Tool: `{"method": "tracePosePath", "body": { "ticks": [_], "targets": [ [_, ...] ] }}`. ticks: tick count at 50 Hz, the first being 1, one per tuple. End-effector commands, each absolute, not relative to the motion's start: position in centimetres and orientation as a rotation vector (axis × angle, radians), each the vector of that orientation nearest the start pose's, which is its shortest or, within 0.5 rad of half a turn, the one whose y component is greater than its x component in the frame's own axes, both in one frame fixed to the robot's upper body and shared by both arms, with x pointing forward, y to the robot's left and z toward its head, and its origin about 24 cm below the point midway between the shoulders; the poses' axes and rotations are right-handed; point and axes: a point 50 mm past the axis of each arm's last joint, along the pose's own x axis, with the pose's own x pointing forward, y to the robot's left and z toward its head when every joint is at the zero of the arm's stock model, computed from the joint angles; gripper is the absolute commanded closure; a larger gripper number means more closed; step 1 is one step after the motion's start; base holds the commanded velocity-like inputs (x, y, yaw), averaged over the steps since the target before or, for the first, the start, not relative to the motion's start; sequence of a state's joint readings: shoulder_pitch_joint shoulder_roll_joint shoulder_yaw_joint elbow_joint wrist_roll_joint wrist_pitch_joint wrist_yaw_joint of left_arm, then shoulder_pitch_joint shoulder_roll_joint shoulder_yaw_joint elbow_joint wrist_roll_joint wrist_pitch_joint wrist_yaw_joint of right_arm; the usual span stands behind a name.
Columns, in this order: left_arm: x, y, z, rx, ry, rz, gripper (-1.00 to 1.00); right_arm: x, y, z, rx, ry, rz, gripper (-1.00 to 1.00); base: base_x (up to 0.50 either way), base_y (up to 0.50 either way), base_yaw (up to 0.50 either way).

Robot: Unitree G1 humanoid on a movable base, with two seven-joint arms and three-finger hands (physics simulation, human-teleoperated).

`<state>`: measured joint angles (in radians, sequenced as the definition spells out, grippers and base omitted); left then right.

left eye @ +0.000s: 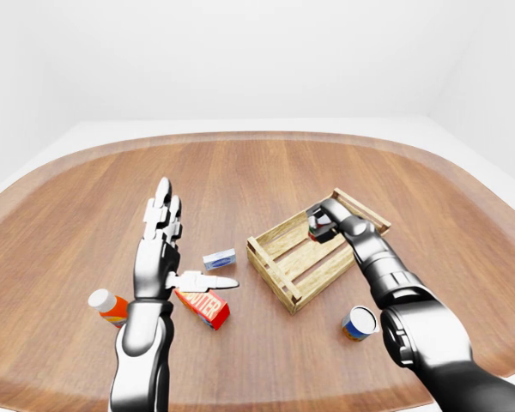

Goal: Pick up the tomato sauce, and put it in the wooden tray.

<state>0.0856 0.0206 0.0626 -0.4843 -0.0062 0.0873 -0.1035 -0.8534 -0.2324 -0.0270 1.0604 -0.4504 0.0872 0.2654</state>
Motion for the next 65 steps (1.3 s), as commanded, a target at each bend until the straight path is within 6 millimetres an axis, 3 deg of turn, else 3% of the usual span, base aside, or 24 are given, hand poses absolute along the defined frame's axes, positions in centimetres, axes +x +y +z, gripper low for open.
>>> {"method": "tracePosePath", "body": {
  "ticks": [1,26,49,65],
  "targets": [
    [22.5,16.6,12.5,0.048,-0.312,-0.023,-1.0,38.5,-16.2,4.9,-0.745,0.446,0.214,1.0,0.0,0.0,0.0],
    [22.2,16.6,13.1,0.05,-0.337,-0.024,-1.0,37.9,-16.2,3.4,-0.771,0.47,0.091,1.0,0.0,0.0,0.0],
    [22.5,16.8,12.8,0.048,-0.325,-0.02,-1.0,36.9,-15.9,1.8,-0.565,0.524,0.043,1.0,0.0,0.0,0.0],
    [22.4,16.7,12.7,0.047,-0.321,-0.021,-1.0,36.2,-16.7,0.8,-0.581,0.548,-0.002,1.0,0.0,0.0,0.0]
  ]
}}
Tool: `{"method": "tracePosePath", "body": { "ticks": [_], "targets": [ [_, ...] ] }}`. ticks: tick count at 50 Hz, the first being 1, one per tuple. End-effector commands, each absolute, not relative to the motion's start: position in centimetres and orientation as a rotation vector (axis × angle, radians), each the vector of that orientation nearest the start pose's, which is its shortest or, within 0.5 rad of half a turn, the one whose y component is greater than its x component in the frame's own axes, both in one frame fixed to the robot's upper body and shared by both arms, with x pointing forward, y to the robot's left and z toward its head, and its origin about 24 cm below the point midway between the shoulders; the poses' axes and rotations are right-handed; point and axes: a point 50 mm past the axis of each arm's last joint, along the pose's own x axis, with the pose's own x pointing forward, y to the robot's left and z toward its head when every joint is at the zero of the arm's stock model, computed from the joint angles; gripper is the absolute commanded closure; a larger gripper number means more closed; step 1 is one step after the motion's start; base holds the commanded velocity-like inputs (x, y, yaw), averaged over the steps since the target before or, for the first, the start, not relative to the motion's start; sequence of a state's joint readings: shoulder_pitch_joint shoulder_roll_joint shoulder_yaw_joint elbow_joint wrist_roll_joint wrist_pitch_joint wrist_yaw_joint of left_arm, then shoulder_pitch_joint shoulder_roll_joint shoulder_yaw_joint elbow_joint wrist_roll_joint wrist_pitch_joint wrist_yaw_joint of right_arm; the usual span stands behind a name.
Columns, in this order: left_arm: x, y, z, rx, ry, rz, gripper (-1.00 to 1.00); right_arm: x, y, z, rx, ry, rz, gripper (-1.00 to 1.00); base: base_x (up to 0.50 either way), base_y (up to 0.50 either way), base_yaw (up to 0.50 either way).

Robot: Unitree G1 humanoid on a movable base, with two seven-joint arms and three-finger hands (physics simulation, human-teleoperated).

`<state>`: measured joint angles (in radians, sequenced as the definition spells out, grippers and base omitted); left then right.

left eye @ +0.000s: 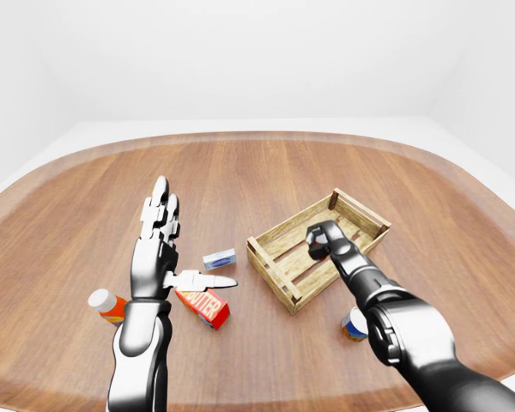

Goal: Pick up the tomato sauce, and put it in the wooden tray.

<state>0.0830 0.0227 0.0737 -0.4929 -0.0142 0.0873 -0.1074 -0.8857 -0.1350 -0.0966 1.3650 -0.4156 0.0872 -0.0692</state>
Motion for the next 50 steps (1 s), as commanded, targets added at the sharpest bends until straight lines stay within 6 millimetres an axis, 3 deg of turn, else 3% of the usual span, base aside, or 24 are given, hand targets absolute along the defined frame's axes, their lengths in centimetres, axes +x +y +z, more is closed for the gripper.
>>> {"method": "tracePosePath", "body": {
  "ticks": [1,5,43,45,46,50],
  "targets": [
    [22.4,16.75,12.73,0.047,-0.321,-0.021,-1.0,36.08,-16.71,0.66,-0.586,0.55,-0.01,1.0,0.0,0.0,0.0],
    [22.31,16.75,12.86,0.048,-0.327,-0.02,-1.0,35.88,-16.97,0.46,-0.663,0.537,-0.041,1.0,0.0,0.0,0.0],
    [22.28,16.79,13.05,0.046,-0.336,-0.022,-1.0,35.79,-17.07,0.37,-0.676,0.537,-0.052,1.0,0.0,0.0,0.0],
    [22.29,16.78,13.02,0.046,-0.334,-0.022,-1.0,35.79,-17.19,0.39,-0.678,0.537,-0.058,-0.5,0.0,0.0,0.0],
    [22.3,16.79,13.02,0.046,-0.334,-0.021,-1.0,35.78,-17.26,0.39,-0.68,0.537,-0.06,-1.0,0.0,0.0,0.0],
    [22.31,16.8,13.03,0.045,-0.335,-0.021,-1.0,35.8,-17.36,0.43,-0.684,0.536,-0.062,-1.0,0.0,0.0,0.0]
  ]
}}
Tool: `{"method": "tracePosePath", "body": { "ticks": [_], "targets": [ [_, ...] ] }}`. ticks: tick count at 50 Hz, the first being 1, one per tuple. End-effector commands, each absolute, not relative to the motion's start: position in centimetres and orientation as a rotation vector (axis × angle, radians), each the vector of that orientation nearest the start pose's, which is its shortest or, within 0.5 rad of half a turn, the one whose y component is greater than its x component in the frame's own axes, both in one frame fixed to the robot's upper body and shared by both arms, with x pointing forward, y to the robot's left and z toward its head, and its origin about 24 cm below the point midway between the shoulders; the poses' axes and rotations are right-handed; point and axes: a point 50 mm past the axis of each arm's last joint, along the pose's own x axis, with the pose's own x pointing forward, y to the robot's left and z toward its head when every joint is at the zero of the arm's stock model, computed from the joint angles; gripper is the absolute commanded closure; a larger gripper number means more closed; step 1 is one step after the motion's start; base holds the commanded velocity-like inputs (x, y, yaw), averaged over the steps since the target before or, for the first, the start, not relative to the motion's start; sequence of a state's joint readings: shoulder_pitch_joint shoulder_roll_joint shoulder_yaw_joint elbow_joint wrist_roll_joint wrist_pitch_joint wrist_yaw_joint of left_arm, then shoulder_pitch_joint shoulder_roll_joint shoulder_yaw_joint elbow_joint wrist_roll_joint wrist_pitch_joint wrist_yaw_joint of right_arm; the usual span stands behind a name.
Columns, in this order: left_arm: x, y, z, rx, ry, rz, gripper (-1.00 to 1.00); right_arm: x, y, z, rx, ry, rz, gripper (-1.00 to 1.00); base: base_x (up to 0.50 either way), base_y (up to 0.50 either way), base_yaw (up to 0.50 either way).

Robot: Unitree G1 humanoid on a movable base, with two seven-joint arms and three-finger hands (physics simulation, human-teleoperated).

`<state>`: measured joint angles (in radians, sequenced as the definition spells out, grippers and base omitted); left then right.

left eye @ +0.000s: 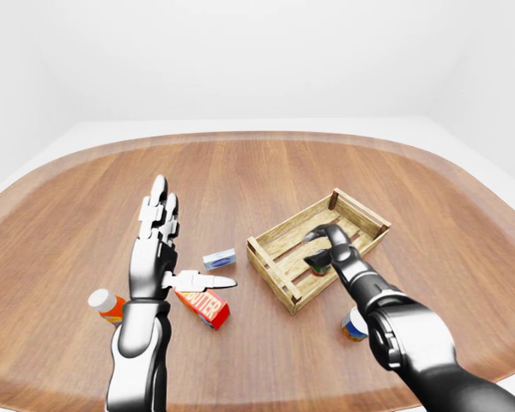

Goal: Pick up the tomato sauce, and put it in the wooden tray.

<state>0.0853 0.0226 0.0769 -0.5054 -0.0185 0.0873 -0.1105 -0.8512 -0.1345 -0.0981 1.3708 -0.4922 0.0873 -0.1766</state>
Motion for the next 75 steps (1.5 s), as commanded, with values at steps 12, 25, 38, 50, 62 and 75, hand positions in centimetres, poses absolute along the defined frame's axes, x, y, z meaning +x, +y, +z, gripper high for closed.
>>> {"method": "tracePosePath", "body": {
  "ticks": [12,25,38,50,62,75],
  "targets": [
    [22.4,16.8,12.9,0.044,-0.33,-0.021,-1.0,35.7,-17.4,0.3,-0.684,0.544,-0.053,-1.0,0.0,0.0,0.0],
    [22.4,16.8,12.9,0.043,-0.329,-0.02,-1.0,35.9,-17.3,0.5,-0.675,0.538,-0.05,-1.0,0.0,0.0,0.0],
    [22.3,16.8,13.1,0.044,-0.337,-0.022,-1.0,36.2,-17.4,1.0,-0.662,0.526,-0.061,-1.0,0.0,0.0,0.0],
    [22.3,16.8,13.2,0.043,-0.345,-0.021,-1.0,38.2,-16.7,4.1,-0.515,0.451,-0.05,-1.0,0.0,0.0,0.0],
    [22.2,16.7,13.4,0.043,-0.35,-0.023,-1.0,39.4,-17.6,7.4,-0.435,0.294,-0.117,-1.0,0.0,0.0,0.0],
    [21.8,16.8,14.1,0.046,-0.385,-0.021,-1.0,37.4,-17.0,14.9,-0.325,-0.158,-0.058,-1.0,0.0,0.0,0.0]
  ]
}}
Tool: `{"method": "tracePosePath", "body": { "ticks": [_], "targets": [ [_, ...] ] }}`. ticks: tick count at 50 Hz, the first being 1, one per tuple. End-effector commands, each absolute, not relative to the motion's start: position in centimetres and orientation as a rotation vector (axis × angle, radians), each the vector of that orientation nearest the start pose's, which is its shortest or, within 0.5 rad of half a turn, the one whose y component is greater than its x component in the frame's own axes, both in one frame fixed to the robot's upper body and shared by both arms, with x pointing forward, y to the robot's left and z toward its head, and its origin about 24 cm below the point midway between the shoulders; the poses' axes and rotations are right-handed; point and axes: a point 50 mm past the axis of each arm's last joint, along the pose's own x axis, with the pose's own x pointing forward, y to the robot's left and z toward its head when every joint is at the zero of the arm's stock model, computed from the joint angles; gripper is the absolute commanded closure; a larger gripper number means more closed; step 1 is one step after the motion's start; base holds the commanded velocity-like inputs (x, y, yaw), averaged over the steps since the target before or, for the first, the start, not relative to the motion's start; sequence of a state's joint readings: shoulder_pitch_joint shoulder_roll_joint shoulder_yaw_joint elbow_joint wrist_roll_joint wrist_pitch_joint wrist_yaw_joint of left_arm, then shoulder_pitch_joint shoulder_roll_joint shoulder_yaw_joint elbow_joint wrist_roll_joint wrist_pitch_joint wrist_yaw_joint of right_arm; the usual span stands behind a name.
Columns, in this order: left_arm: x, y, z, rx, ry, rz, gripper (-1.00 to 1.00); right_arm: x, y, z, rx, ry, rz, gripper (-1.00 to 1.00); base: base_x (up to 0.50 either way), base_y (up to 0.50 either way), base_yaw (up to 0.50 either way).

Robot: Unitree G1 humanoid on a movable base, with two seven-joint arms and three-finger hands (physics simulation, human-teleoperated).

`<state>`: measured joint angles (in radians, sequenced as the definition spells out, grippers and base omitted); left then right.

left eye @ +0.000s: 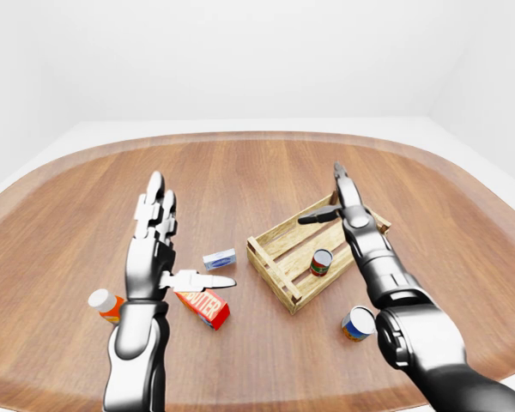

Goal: Pick up the tomato sauce, and put it in the wooden tray.

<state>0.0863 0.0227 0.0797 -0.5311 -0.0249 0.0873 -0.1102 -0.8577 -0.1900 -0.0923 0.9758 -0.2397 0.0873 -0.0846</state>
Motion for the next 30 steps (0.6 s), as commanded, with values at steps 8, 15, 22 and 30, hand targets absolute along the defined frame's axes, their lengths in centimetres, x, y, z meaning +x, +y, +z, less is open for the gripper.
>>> {"method": "tracePosePath", "body": {
  "ticks": [8,15,22,30],
  "targets": [
    [21.6,16.8,14.4,0.045,-0.4,-0.02,-1.0,33.2,-16.9,18.8,-0.312,-0.418,-0.051,-1.0,0.0,0.0,0.0],
    [21.5,16.8,14.6,0.044,-0.408,-0.02,-1.0,28.9,-16.6,22.2,-0.29,-0.638,-0.037,-1.0,0.0,0.0,0.0],
    [21.3,16.8,14.8,0.044,-0.415,-0.02,-1.0,24.2,-16.3,24.9,-0.274,-0.84,-0.022,-1.0,0.0,0.0,0.0],
    [21.1,16.9,15.1,0.044,-0.43,-0.02,-1.0,20.6,-16.4,25.7,-0.248,-0.945,-0.017,-1.0,0.0,0.0,0.0]
  ]
}}
